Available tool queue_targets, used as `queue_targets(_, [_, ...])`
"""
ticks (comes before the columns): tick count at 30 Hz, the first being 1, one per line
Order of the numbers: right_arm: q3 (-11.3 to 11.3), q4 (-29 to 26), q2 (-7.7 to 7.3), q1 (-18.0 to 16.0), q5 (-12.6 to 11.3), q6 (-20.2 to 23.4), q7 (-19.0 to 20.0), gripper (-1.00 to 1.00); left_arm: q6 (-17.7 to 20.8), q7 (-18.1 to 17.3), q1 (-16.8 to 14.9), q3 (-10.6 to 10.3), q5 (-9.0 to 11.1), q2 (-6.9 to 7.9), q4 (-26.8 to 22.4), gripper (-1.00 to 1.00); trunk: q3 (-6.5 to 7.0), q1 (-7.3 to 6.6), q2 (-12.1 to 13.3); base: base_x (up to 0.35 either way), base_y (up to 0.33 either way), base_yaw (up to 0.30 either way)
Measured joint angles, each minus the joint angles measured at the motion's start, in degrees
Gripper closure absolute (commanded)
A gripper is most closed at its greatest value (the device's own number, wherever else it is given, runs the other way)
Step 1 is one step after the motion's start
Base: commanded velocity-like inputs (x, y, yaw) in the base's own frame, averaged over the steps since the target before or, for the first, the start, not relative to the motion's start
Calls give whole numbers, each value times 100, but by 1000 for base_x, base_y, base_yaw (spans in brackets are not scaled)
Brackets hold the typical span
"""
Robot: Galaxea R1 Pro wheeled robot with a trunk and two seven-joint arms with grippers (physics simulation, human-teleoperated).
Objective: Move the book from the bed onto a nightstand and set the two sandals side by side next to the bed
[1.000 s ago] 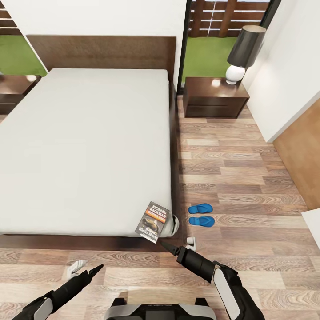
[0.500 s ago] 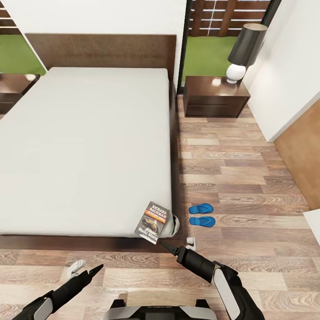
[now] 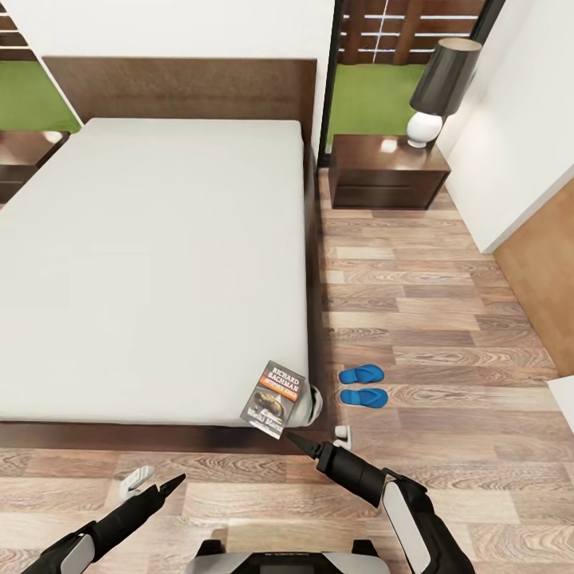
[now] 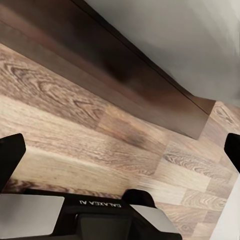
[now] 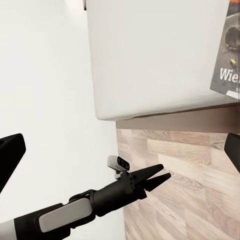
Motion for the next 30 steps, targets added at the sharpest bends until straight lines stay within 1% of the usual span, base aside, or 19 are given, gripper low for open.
queue_targets(30, [0, 1, -3, -1, 1, 0, 0, -100, -2, 0, 0, 0, 0, 0, -1, -100, -539, 659, -1204, 0, 0, 0])
